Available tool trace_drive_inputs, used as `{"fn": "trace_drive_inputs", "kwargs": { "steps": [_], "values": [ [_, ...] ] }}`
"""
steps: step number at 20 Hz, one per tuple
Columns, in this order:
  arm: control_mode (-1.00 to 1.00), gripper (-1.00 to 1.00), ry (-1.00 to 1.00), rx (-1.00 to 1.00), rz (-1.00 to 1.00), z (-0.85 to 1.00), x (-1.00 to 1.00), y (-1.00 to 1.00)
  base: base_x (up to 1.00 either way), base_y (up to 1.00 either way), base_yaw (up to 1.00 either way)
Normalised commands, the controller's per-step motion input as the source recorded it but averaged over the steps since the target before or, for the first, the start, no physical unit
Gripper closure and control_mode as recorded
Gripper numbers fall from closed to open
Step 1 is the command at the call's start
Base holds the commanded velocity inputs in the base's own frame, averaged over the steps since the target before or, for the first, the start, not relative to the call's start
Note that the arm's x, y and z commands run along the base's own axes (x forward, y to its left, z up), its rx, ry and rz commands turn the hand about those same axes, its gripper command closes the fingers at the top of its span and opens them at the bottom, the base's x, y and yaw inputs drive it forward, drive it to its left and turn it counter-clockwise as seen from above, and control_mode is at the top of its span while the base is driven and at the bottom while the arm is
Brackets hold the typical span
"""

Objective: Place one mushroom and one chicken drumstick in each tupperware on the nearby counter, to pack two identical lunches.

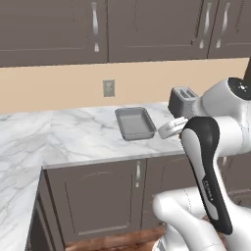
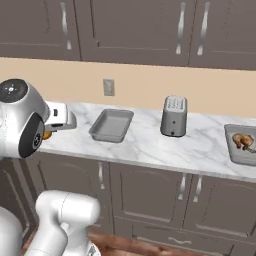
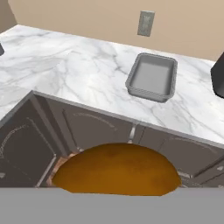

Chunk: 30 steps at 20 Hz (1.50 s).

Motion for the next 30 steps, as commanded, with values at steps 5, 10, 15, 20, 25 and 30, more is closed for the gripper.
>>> {"fn": "trace_drive_inputs", "kwargs": {
  "steps": [5,10,15,20,25,30],
  "values": [
    [1.0,1.0,0.0,0.0,0.0,0.0,0.0,0.0,0.89,0.0,-0.09],
    [1.0,1.0,0.0,0.0,0.0,0.0,0.0,0.0,0.69,0.04,-0.14],
    [1.0,1.0,0.0,0.0,0.0,0.0,0.0,0.0,0.26,0.18,-0.15],
    [-1.0,1.0,0.0,-0.04,-0.05,-0.19,-0.08,0.03,-0.04,0.06,-0.08],
    [-1.0,1.0,0.02,-0.09,-0.09,-0.54,0.0,0.05,0.0,0.0,0.0],
    [-1.0,1.0,0.08,-0.05,-0.04,-0.59,0.13,0.0,0.0,0.0,0.0]
  ]
}}
